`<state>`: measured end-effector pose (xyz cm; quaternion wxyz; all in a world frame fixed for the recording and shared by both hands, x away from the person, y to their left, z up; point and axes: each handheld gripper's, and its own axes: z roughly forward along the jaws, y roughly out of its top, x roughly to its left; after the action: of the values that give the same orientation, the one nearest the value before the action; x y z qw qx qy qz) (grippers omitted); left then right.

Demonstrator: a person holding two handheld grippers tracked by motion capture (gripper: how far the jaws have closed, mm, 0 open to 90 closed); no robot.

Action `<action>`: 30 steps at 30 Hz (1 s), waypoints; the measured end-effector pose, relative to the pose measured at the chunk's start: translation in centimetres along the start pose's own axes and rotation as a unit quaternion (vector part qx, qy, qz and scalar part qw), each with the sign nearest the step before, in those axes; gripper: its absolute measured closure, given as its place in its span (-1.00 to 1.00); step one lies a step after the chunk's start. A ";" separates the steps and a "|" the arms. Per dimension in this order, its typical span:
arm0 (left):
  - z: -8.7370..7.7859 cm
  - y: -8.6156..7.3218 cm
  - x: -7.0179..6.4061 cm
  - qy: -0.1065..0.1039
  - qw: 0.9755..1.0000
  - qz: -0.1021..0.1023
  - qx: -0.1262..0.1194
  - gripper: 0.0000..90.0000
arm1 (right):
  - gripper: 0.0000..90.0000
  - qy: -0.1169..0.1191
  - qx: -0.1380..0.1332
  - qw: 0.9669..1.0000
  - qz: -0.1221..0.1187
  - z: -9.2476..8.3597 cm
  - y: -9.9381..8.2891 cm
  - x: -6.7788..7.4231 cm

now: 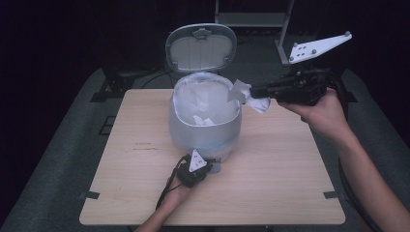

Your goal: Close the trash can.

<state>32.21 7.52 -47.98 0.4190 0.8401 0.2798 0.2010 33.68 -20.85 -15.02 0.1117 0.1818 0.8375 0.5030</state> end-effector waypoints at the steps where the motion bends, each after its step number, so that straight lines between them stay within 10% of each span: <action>1: 0.0 0.0 0.0 0.000 1.000 0.000 0.000 0.84 | 0.92 0.001 0.001 1.000 0.000 0.2 0.2 0.0; 30: 0.0 0.0 0.0 -0.003 1.000 -0.001 0.000 0.84 | 0.92 0.012 0.003 1.000 -0.007 2.5 2.2 -0.3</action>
<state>32.24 7.56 -47.98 0.4200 0.8403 0.2794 0.1986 35.33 -18.03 -14.29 0.1048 0.1698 0.8416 0.5018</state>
